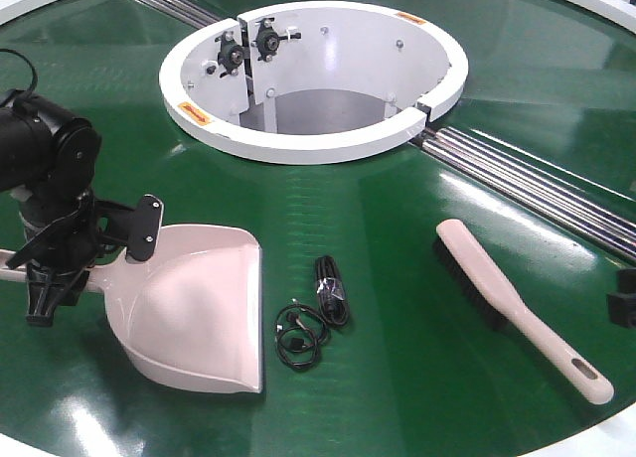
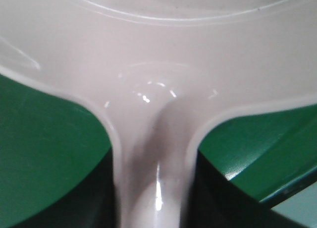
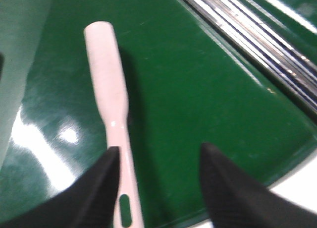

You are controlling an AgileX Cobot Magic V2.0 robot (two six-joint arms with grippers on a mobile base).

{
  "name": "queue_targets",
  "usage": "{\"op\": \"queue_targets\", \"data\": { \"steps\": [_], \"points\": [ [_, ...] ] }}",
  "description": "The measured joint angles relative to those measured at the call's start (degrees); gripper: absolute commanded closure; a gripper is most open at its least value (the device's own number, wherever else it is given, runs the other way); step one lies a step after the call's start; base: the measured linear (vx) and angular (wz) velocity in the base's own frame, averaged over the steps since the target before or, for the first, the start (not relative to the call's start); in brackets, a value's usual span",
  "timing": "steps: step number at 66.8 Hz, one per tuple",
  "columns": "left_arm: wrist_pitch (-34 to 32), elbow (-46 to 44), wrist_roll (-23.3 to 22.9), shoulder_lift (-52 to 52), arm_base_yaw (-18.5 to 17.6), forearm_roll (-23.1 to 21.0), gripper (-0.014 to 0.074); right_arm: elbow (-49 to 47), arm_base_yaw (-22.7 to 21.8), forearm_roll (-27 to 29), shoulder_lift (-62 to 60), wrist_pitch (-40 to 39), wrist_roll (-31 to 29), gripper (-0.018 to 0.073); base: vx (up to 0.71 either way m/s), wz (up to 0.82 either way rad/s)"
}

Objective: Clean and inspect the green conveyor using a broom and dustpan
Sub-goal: 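Lower the right gripper onto the pink brush handle and grasp it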

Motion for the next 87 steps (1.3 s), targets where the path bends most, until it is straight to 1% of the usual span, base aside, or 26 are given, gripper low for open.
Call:
{"op": "queue_targets", "data": {
  "steps": [7, 13, 19, 31, 37, 46, 73, 82, 87],
  "points": [
    [0.0, 0.0, 0.0, 0.0, 0.0, 0.0, 0.0603, -3.0, 2.9, 0.5, 3.7, 2.6, -1.9, -0.0001, 0.0, 0.0],
    [0.0, 0.0, 0.0, 0.0, 0.0, 0.0, 0.0603, -6.3, 5.9, -1.1, 8.1, 6.3, -2.1, 0.0001, 0.0, 0.0],
    [0.0, 0.0, 0.0, 0.0, 0.0, 0.0, 0.0603, -9.4, 7.9, -2.3, 12.8, 10.0, -1.9, 0.0001, 0.0, 0.0],
    [0.0, 0.0, 0.0, 0.0, 0.0, 0.0, 0.0603, -15.6, 8.5, -1.9, 22.5, 16.1, -1.4, 0.0001, 0.0, 0.0],
    [0.0, 0.0, 0.0, 0.0, 0.0, 0.0, 0.0603, -18.0, 8.5, -1.9, 27.3, 17.9, -1.4, 0.0001, 0.0, 0.0],
    [0.0, 0.0, 0.0, 0.0, 0.0, 0.0, 0.0603, -19.4, 8.5, -2.0, 32.6, 18.3, -1.4, 0.0001, 0.0, 0.0],
    [0.0, 0.0, 0.0, 0.0, 0.0, 0.0, 0.0603, -19.6, 8.5, -4.0, 45.2, 18.1, -1.3, 0.0011, 0.0, 0.0],
    [0.0, 0.0, 0.0, 0.0, 0.0, 0.0, 0.0603, -19.6, 8.5, -4.4, 48.5, 16.5, -1.2, 0.0069, 0.0, 0.0],
    [0.0, 0.0, 0.0, 0.0, 0.0, 0.0, 0.0603, -19.6, 8.5, -4.5, 49.5, 15.2, -0.8, 0.0143, 0.0, 0.0]
  ]
}}
